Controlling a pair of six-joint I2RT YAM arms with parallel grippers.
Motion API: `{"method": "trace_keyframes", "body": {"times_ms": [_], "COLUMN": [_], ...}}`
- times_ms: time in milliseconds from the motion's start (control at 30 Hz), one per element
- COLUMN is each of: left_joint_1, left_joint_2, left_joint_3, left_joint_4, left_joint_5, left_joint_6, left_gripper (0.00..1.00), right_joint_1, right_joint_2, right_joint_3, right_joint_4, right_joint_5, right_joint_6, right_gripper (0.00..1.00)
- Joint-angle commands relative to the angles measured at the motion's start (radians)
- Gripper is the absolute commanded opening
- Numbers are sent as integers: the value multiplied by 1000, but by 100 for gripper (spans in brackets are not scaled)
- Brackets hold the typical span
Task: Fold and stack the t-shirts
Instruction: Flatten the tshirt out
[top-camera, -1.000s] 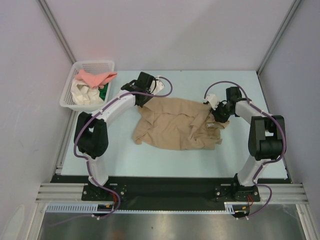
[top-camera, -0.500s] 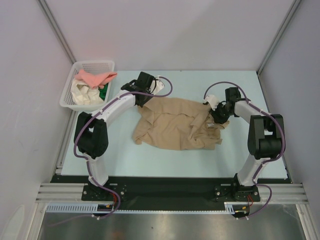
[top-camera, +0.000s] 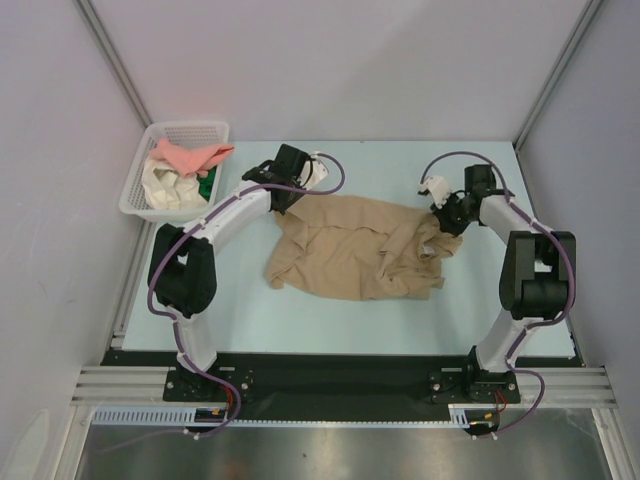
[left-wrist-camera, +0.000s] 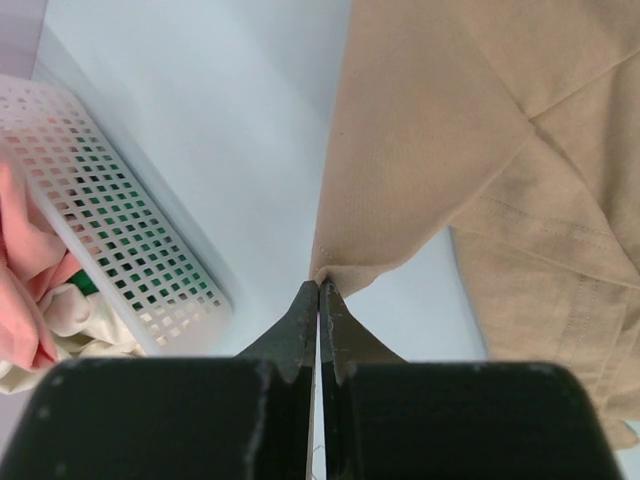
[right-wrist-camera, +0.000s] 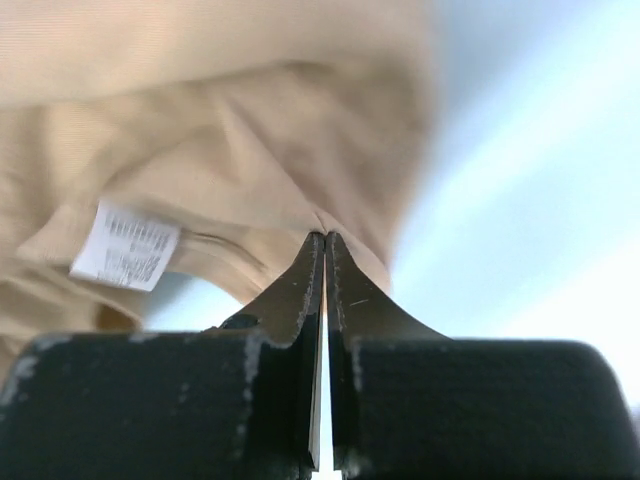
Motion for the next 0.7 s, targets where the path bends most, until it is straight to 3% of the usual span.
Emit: {"method": "trace_keyframes", "body": {"times_ms": [0,167,400,567,667], "left_joint_1": [-1,3,3,2,0], "left_joint_2": [-31,-28,-2,32,38], "left_joint_3": [-17,-11,26,86,99], "left_joint_4": [58,84,87,73,68], "left_joint_5": [-72,-107,-121,-118,-119], "left_joint_6": [28,49,62,60,62], "left_gripper": [0,0,0,0,0], "right_joint_1": [-77,-169,-203,-204,-206], "right_joint_2": [-66,0,95,40,-92], "right_joint_3": [82,151,225,200,115], "right_joint_4": [40,55,84,75,89], "right_joint_5": [1,11,51,47,-17], "right_joint_6": [24,31,73,45,-2], "right_gripper": [0,0,0,46,55]}}
